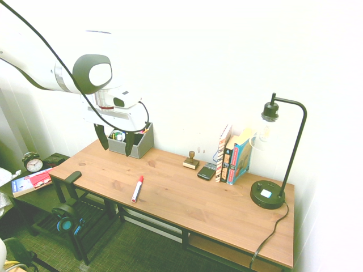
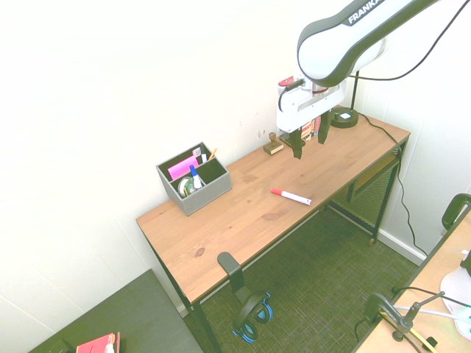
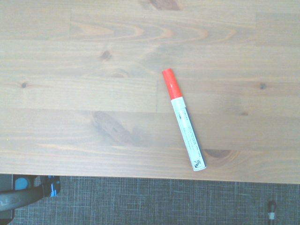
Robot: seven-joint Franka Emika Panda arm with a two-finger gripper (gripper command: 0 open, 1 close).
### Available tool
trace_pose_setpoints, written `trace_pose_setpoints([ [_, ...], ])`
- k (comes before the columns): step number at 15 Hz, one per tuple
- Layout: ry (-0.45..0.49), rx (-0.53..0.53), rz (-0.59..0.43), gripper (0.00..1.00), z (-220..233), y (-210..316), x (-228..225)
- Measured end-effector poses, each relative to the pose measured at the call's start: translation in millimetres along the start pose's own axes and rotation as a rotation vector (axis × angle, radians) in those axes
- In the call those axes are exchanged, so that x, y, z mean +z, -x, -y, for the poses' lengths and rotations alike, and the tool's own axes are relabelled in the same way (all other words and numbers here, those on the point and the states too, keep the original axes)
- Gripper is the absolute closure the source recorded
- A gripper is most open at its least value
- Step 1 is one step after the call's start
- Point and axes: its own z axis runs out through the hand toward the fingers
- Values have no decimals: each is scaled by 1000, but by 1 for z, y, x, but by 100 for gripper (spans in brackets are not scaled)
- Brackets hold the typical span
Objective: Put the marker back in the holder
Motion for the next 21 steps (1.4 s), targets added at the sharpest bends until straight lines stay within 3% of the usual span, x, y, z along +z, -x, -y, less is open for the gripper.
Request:
trace_pose_setpoints([
  [3,4,-5,-16,0,-1,-6,8],
  [9,-35,-178,-1,0,12,-19,122],
  [14,1,-287,11,0,26,-18,186],
  [15,7,-295,7,100,29,-20,195],
  [21,37,-312,-9,100,36,-28,217],
])
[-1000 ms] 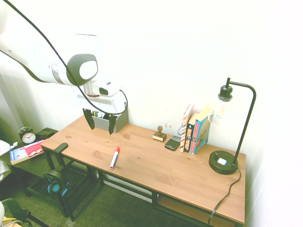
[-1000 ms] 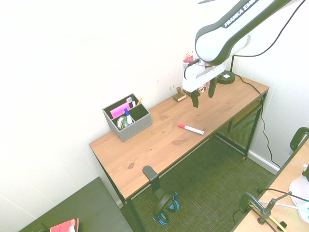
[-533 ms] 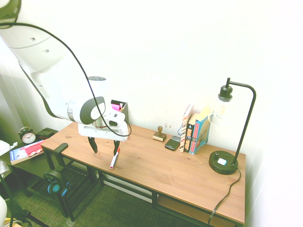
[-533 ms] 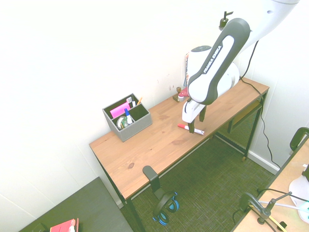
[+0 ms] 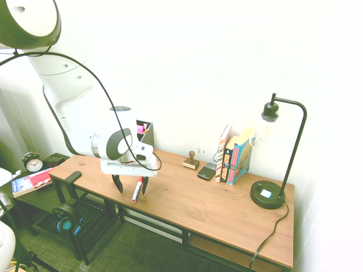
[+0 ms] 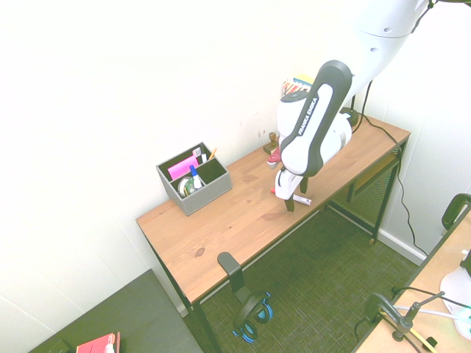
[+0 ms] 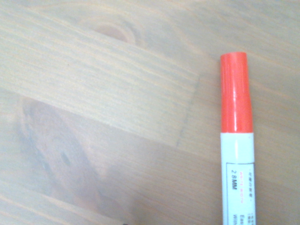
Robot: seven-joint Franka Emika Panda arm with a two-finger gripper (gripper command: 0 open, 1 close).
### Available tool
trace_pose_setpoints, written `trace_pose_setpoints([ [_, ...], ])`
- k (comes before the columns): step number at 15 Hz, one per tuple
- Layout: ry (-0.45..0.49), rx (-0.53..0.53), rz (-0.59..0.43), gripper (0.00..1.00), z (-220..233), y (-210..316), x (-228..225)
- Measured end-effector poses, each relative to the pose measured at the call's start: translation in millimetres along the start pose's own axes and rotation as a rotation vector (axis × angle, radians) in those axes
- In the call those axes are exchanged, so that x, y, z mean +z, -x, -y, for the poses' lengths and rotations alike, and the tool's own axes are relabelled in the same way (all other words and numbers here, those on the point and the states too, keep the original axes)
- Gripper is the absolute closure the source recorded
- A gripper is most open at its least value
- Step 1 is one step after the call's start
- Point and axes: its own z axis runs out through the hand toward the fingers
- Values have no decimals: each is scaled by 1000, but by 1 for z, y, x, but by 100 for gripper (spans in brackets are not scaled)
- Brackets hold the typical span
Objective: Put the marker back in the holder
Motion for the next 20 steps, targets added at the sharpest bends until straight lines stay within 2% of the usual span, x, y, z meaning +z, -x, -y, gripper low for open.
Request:
trace_pose_setpoints([
  [16,6,29,-5,100,4,-5,6],
  [20,8,93,4,100,1,-7,6],
])
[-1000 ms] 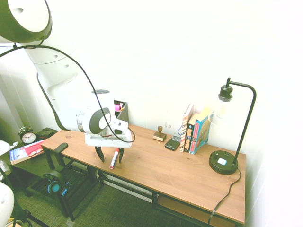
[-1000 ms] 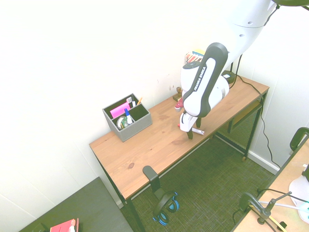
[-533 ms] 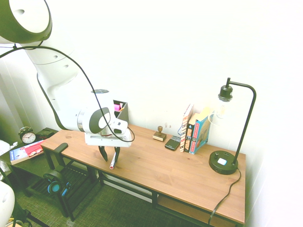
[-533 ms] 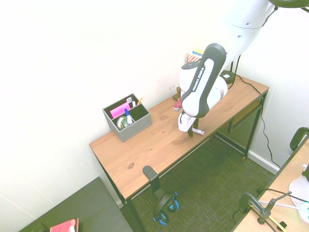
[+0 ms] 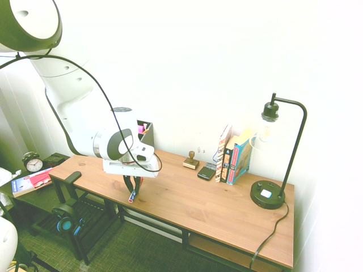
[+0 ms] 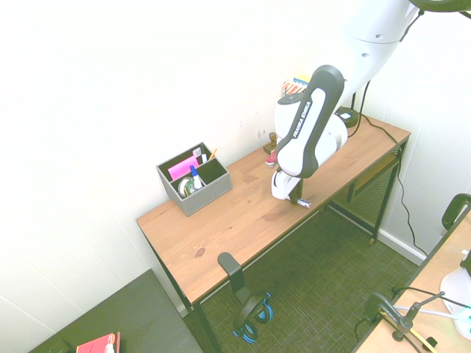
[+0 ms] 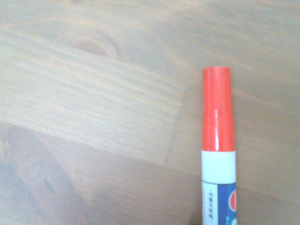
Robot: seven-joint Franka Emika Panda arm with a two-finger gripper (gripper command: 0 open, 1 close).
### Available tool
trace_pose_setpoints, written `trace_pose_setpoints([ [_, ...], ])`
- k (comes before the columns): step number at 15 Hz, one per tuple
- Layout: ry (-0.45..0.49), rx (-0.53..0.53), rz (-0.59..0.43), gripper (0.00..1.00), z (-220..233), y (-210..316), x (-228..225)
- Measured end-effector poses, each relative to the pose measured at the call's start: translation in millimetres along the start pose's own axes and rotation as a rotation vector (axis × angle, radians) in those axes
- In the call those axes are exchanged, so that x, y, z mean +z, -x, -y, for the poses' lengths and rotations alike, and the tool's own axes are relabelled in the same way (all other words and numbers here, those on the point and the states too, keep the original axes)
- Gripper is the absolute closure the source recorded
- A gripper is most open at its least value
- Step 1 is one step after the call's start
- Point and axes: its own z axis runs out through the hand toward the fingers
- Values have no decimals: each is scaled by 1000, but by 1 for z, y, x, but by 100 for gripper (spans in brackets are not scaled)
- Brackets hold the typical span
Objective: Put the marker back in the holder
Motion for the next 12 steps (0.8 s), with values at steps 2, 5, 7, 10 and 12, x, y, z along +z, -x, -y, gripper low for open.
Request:
trace_pose_setpoints([
  [2,1,31,-1,100,-1,-1,0],
  [5,7,101,-8,100,0,-1,-1],
  [7,-5,145,6,100,14,2,-13],
  [10,-122,203,156,100,68,9,-92],
  [12,-139,278,251,100,89,-5,-137],
])
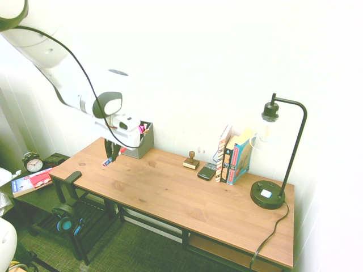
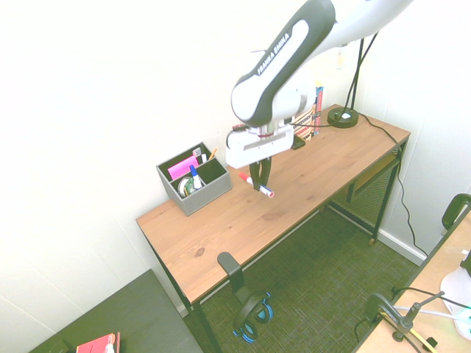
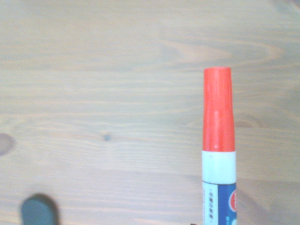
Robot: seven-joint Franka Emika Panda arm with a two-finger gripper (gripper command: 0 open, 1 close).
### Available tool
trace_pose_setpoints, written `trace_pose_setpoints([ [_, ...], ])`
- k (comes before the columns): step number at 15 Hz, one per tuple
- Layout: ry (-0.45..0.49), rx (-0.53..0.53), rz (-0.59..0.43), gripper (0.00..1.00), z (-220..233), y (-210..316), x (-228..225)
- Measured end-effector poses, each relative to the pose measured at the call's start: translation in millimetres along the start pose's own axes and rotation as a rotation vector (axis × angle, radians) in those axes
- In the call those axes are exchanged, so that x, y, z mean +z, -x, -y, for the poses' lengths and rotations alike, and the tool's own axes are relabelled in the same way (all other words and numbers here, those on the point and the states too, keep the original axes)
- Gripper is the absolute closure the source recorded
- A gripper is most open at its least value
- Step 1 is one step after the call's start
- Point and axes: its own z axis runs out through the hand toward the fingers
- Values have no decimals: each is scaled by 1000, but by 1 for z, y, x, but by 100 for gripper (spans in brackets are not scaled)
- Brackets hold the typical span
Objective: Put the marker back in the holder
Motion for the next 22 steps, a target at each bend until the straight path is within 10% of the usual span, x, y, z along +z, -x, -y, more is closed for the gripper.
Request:
trace_pose_setpoints([
  [9,-116,385,410,100,69,-83,35],
  [17,-208,464,469,100,71,-117,40],
  [18,-229,461,481,0,72,-124,45],
  [22,-253,455,504,0,69,-148,63],
])
